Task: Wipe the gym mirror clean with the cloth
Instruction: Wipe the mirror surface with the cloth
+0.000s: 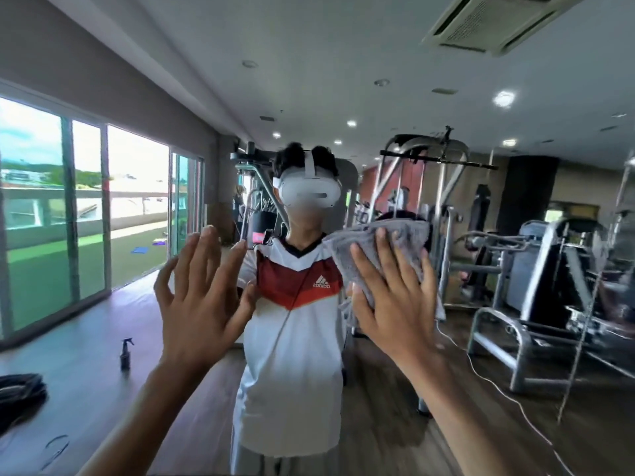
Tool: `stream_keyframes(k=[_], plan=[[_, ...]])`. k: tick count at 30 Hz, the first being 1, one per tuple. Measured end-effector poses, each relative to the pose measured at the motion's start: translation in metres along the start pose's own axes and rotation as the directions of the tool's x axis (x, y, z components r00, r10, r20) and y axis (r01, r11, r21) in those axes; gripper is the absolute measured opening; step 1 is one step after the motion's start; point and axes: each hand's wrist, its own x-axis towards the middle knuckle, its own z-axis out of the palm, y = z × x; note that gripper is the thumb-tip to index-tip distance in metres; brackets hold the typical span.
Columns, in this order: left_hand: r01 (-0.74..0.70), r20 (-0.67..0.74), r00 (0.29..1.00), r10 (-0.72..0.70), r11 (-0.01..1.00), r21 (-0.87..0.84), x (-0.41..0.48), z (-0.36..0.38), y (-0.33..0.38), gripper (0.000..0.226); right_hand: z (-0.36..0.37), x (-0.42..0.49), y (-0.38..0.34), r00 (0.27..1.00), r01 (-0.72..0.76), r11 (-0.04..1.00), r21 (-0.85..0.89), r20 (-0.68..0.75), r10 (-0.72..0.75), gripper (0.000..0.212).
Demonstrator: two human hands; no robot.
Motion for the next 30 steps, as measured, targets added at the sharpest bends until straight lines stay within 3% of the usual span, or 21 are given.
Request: stream_keyframes(k=[3,6,8,11,14,16,19,22,24,26,28,30], plan=[[0.002,0.032,0.999,-0.002,1.000,0.005,-0.005,-0.006,-0.011,0.055,-0.001,0.007,0.017,0.990,-0.136,0.991,-0.006,-0.021,0.136,0.058],[0.047,0.058,0.997,-0.046,0.999,-0.017,0.005,-0.011,-0.023,0.056,0.002,0.053,0.007,0.914,-0.400,0.917,0.010,-0.070,0.399,0.058],[0.063,0.052,0.997,-0.061,0.998,-0.030,0.013,-0.013,-0.032,0.056,0.006,0.086,-0.015,0.882,-0.458,0.888,0.039,-0.099,0.460,0.059],[0.087,0.027,0.996,-0.087,0.996,-0.021,0.012,-0.013,-0.042,0.056,0.011,0.098,-0.058,0.935,-0.337,0.940,0.061,-0.094,0.341,0.058],[0.142,0.009,0.990,-0.142,0.990,-0.027,0.003,-0.015,-0.056,0.057,0.010,0.058,-0.078,0.999,0.040,0.999,0.029,-0.006,-0.040,0.056],[0.168,0.022,0.986,-0.167,0.985,-0.041,0.002,-0.018,-0.067,0.058,0.008,0.041,-0.057,0.987,0.157,0.987,0.012,0.040,-0.158,0.057],[0.160,0.028,0.987,-0.159,0.986,-0.044,0.005,-0.019,-0.087,0.061,0.008,0.057,-0.029,0.999,-0.054,0.998,-0.024,-0.002,0.054,0.054],[0.111,0.055,0.992,-0.112,0.994,0.011,0.002,-0.011,-0.096,0.065,0.011,0.091,-0.042,0.938,-0.340,0.940,-0.010,-0.075,0.339,0.056],[0.090,0.035,0.995,-0.092,0.995,0.053,-0.003,-0.005,-0.096,0.064,0.014,0.095,-0.068,0.915,-0.392,0.920,0.009,-0.099,0.391,0.058],[0.052,0.004,0.999,-0.053,0.996,0.071,-0.008,-0.002,-0.097,0.063,0.017,0.072,-0.087,0.971,-0.231,0.973,0.019,-0.054,0.232,0.058],[0.015,0.007,1.000,-0.015,0.998,0.064,-0.009,-0.004,-0.105,0.063,0.014,0.040,-0.086,0.998,0.056,0.998,-0.012,0.040,-0.055,0.060],[-0.014,0.016,1.000,0.013,0.998,0.059,-0.007,-0.011,-0.115,0.062,0.008,0.034,-0.063,0.987,0.136,0.991,-0.007,0.090,-0.135,0.062]])
